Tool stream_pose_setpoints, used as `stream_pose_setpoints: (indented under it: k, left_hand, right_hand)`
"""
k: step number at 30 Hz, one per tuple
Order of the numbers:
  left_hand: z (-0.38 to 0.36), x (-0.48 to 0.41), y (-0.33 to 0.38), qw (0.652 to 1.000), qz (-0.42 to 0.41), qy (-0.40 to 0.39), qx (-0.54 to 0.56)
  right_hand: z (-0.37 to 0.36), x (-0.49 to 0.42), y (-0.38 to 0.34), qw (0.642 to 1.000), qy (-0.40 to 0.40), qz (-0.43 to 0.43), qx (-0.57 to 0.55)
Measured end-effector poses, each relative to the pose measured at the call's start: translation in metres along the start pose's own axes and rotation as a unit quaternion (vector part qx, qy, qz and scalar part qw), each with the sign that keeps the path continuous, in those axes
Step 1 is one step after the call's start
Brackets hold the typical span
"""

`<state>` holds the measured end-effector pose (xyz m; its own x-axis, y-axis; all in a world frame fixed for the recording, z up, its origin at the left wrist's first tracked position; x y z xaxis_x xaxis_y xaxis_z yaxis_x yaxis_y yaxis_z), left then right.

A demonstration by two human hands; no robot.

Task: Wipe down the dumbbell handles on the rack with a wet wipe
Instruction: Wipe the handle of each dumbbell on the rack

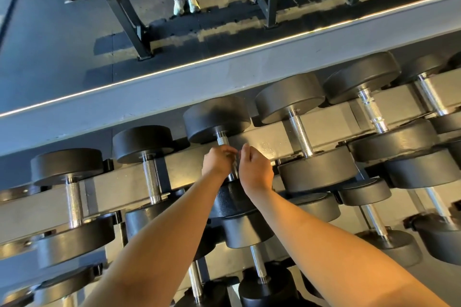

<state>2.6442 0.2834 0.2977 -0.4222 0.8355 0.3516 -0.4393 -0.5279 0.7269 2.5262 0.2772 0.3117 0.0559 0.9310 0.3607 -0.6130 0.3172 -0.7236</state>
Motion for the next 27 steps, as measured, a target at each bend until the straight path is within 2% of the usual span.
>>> stream_pose_setpoints:
  k: [7, 10, 14, 16, 20, 24, 27]
  left_hand:
    - [0.002, 0.012, -0.006, 0.987, 0.05, -0.12, -0.096]
    - [0.002, 0.012, -0.005, 0.983, 0.054, -0.133, -0.115]
    - [0.005, 0.018, -0.006, 0.986, 0.049, -0.104, -0.122]
    - [0.01, 0.027, -0.004, 0.989, 0.038, -0.057, -0.133]
    - [0.011, 0.053, -0.005, 0.999, 0.019, 0.043, 0.011]
    - [0.006, 0.085, -0.005, 0.993, -0.056, 0.074, 0.079]
    - [0.006, 0.107, -0.004, 0.984, -0.049, 0.11, 0.128]
  right_hand:
    - [-0.006, -0.004, 0.002, 1.0, 0.0, -0.002, 0.007]
    - [-0.006, -0.003, 0.001, 1.0, 0.001, 0.007, 0.007]
    - [-0.001, 0.0, 0.001, 1.0, -0.005, 0.017, 0.013]
    - [0.001, 0.002, 0.001, 1.0, -0.013, 0.017, 0.009]
    - [0.004, 0.006, 0.0, 0.998, -0.042, 0.034, 0.021]
    - [0.01, 0.011, 0.007, 0.989, -0.134, 0.06, -0.015]
    - [0.015, 0.02, 0.013, 0.975, -0.19, 0.077, -0.081]
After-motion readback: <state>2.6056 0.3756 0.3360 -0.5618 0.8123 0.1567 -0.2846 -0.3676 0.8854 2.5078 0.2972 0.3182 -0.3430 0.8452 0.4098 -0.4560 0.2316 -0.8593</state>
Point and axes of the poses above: each hand's wrist, its own x-axis away from the middle knuckle, its own z-axis out of the back of the hand, y = z × x, the point moved 2 cm from there along -x, towards the middle knuckle, and after that the axes turned 9 degrees about -z, right-handed, at the moved point
